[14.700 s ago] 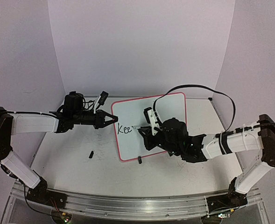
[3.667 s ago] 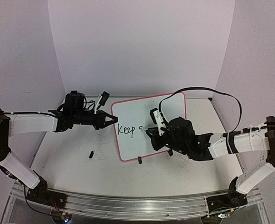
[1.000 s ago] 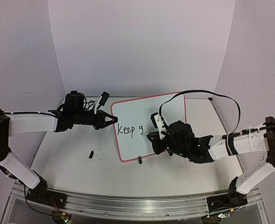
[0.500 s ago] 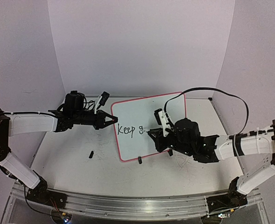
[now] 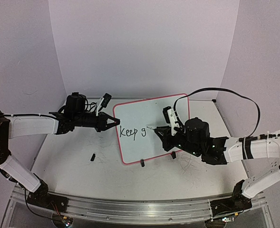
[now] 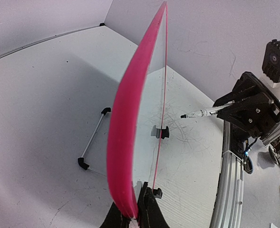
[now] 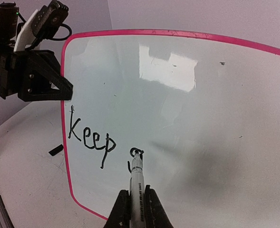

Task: Write a sentence on the whiteboard

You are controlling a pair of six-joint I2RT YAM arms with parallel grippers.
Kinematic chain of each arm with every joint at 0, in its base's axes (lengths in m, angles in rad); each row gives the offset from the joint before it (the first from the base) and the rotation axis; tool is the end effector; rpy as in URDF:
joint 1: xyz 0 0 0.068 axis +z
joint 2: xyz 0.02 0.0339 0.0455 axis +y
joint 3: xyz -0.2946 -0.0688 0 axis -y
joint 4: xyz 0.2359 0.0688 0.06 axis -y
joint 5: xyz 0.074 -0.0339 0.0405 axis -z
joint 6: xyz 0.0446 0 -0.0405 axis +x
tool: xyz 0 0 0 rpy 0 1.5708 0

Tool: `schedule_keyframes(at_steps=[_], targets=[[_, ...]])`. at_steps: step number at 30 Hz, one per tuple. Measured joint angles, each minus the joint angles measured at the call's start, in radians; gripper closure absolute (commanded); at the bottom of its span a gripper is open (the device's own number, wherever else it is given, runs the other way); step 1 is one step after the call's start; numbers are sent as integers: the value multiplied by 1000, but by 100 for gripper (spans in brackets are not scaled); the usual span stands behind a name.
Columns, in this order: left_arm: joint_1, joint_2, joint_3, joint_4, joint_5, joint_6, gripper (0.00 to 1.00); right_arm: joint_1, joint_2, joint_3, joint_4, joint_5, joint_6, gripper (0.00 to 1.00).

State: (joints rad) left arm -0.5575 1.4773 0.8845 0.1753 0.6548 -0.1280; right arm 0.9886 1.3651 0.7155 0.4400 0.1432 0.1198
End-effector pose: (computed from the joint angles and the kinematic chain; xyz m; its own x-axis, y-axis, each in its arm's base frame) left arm 0.2586 -0.1932 0.2804 -0.4551 0.1645 -0.8751 0.8408 0.4028 -0.3616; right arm 0.1700 0.2467 0.2824 -0.2032 -0.0936 -0.9747 -0.7309 0.6769 0.0874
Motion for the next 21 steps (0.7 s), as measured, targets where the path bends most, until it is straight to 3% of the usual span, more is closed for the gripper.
schedule_keyframes(at_steps=[21], targets=[[-1, -1, 0, -1, 0, 0, 100, 0, 24, 0, 0, -3, -25, 100]])
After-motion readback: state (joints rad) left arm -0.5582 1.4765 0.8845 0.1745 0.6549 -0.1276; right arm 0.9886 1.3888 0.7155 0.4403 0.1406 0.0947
